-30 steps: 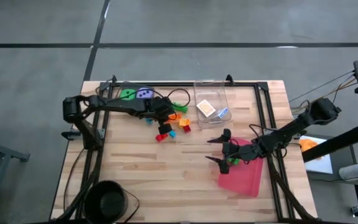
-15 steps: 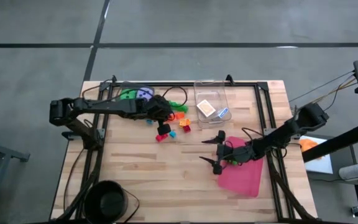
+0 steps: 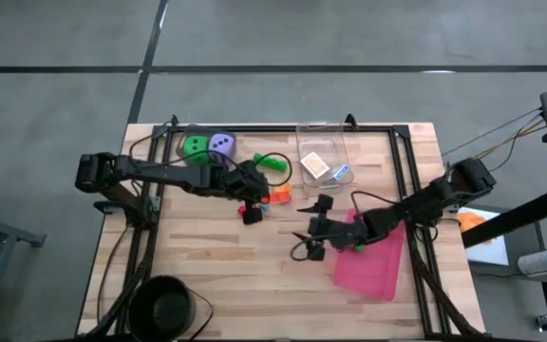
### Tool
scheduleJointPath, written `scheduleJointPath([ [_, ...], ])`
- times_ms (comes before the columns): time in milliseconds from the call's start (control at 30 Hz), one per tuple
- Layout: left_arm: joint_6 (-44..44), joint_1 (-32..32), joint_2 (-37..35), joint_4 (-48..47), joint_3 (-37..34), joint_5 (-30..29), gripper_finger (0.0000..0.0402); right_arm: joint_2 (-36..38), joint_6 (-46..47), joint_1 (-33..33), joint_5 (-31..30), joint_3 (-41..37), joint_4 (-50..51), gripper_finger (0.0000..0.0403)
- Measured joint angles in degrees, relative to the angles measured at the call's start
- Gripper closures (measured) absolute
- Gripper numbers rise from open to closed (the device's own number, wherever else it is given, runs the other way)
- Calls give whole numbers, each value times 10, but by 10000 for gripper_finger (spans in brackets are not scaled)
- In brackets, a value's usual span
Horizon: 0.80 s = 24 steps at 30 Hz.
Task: Pick & Place Toys
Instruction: Put the orange game piece into the pink bin
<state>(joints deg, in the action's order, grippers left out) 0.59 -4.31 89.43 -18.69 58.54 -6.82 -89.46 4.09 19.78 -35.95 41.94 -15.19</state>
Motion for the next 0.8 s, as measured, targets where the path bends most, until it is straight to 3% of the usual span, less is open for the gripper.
scheduleJointPath([
  [200, -3, 13, 10, 11, -15, 0, 401, -2, -15, -21, 0, 96, 156, 80],
  [300, -5, 17, 18, 27, -27, 3, 401, -3, -15, -36, 34, 123, 205, 80],
  [400, -5, 21, 20, 49, -40, 5, 401, -10, -16, -54, 85, 134, 214, 80],
  [800, -6, 30, 19, 86, -50, 27, 401, -42, -27, -110, 141, 134, 215, 80],
])
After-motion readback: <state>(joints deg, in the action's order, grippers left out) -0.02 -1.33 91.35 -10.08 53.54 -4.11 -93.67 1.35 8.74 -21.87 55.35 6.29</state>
